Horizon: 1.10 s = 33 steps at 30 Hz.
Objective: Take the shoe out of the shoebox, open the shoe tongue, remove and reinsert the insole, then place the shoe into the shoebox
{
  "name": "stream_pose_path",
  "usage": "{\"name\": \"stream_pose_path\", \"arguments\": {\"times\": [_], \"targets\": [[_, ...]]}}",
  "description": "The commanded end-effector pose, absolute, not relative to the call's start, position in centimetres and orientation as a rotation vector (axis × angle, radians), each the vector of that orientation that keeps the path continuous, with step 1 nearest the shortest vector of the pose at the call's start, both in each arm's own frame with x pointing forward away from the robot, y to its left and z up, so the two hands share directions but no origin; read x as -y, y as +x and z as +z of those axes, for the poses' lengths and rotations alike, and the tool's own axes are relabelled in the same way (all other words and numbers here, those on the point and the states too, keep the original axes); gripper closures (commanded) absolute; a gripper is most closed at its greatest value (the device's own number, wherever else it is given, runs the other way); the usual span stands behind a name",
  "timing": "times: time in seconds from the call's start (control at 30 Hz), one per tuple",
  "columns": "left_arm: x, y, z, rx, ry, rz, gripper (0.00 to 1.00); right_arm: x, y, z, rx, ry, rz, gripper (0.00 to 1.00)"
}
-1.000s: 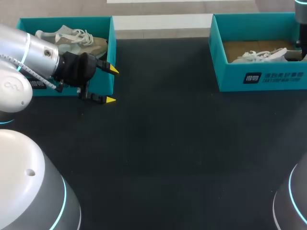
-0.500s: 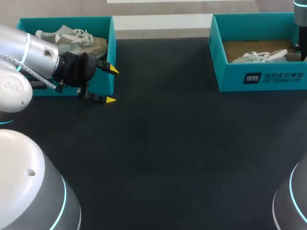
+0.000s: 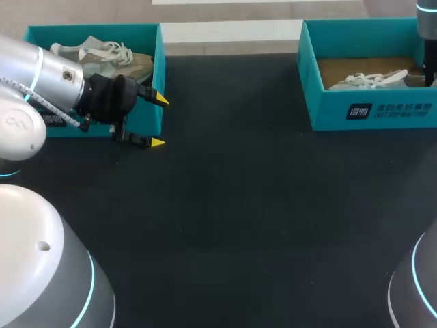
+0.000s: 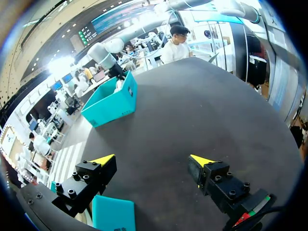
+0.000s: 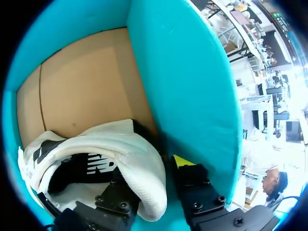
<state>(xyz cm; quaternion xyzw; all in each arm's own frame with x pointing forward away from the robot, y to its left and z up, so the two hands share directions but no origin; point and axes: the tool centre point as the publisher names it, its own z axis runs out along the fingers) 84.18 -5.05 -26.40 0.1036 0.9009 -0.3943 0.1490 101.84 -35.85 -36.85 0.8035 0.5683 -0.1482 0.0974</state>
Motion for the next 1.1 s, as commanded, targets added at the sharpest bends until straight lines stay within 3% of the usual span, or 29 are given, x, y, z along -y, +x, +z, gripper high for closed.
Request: {"name": "stream_pose_path", "arguments": {"times": [0.03,0.43,0.47,0.53,1.1], "targets": [[5.1,84.1,-26.3,-2.592,0.297,-1.127,0.0,35.8,101.6,-35.8,-1.669,2.386,-0.419,0.66],[5.1,84.1,-26.3,-2.592,0.297,-1.127,0.0,35.3,102.2,-33.1,-1.691,2.353,-0.351,0.5],[5.1,84.1,-26.3,-2.592,0.297,-1.127,0.0,35.2,102.3,-32.8,-1.696,2.351,-0.34,0.29],[5.1,84.1,-26.3,-2.592,0.297,-1.127,0.0,35.0,102.6,-32.1,-1.699,2.34,-0.317,0.01],[5.1,84.1,-26.3,-2.592,0.297,-1.127,0.0,30.6,102.8,-22.9,-1.806,2.247,-0.015,0.0]]}}
